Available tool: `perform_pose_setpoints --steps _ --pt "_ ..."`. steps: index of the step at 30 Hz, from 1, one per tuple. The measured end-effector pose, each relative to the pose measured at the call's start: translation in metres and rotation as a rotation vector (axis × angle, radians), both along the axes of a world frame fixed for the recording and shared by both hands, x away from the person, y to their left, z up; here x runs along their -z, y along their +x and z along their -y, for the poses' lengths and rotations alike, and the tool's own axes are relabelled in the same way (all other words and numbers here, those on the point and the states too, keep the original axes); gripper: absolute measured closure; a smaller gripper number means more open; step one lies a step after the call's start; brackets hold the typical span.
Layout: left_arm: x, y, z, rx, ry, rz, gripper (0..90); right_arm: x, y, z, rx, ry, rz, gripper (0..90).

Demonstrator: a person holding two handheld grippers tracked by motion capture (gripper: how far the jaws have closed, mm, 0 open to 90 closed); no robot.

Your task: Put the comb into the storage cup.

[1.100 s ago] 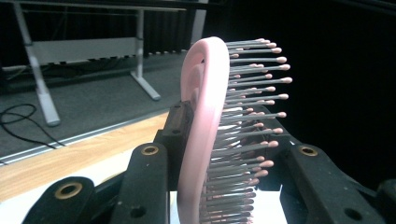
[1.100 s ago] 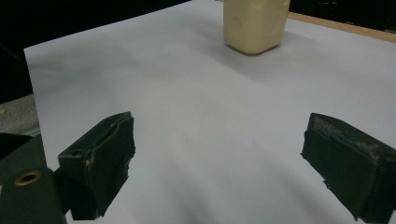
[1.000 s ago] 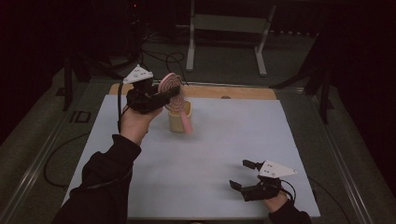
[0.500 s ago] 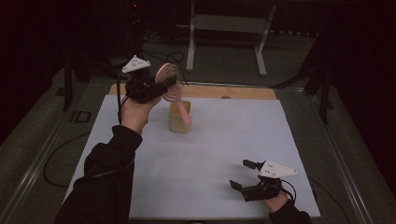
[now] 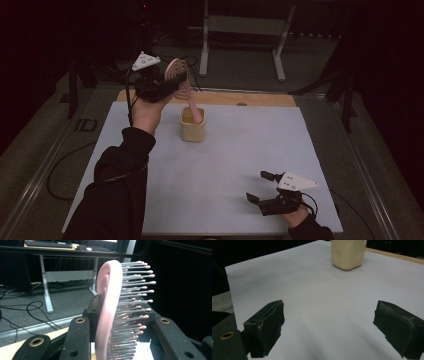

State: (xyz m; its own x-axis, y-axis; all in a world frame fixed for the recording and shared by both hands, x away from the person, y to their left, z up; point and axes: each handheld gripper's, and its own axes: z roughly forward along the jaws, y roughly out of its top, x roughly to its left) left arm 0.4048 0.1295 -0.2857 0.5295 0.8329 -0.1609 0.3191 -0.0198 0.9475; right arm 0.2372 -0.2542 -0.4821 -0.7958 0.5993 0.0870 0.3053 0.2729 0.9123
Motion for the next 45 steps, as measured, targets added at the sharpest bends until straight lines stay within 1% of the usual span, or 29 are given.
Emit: perform_pose_setpoints --steps 3,7,9,14,17,20,22,26,31,39,45 --pt "-0.002 0.002 0.000 -0.015 -0.007 0.005 65.2 0.000 0.000 0.000 0.002 0.004 -0.001 9.1" --pt "-0.003 0.006 0.001 -0.035 -0.005 0.008 65.2 0.000 0.000 0.000 0.001 0.009 -0.003 9.1" --pt "-0.003 0.007 0.002 -0.052 -0.002 0.008 65.2 0.000 0.000 0.001 -0.003 0.003 0.001 9.1" --pt "0.001 0.010 0.003 -0.080 0.012 0.020 65.3 -0.001 0.000 0.001 0.000 0.010 -0.003 9.1" --pt "0.004 0.013 0.002 -0.086 -0.006 0.019 65.3 -0.001 0.000 0.001 -0.004 0.008 -0.002 9.1" --pt "0.009 0.014 0.002 -0.103 -0.007 0.027 65.3 -0.001 0.000 0.001 -0.004 0.008 -0.003 9.1" --pt "0.012 0.016 0.002 -0.103 -0.007 0.018 65.3 0.000 0.000 0.000 -0.004 0.007 -0.004 9.1" --pt "0.018 0.017 0.002 -0.105 -0.003 0.020 65.3 -0.001 0.000 0.000 -0.003 0.008 -0.002 9.1" --pt "0.027 0.020 0.003 -0.106 -0.003 0.010 65.3 -0.001 -0.001 0.000 -0.004 0.006 -0.001 9.1" --pt "0.042 0.025 0.005 -0.120 -0.005 -0.022 65.3 -0.001 -0.001 0.001 -0.006 0.007 0.003 9.1" --pt "0.051 0.028 0.005 -0.122 -0.009 -0.036 65.3 -0.001 -0.001 0.001 -0.005 0.005 0.001 9.1"
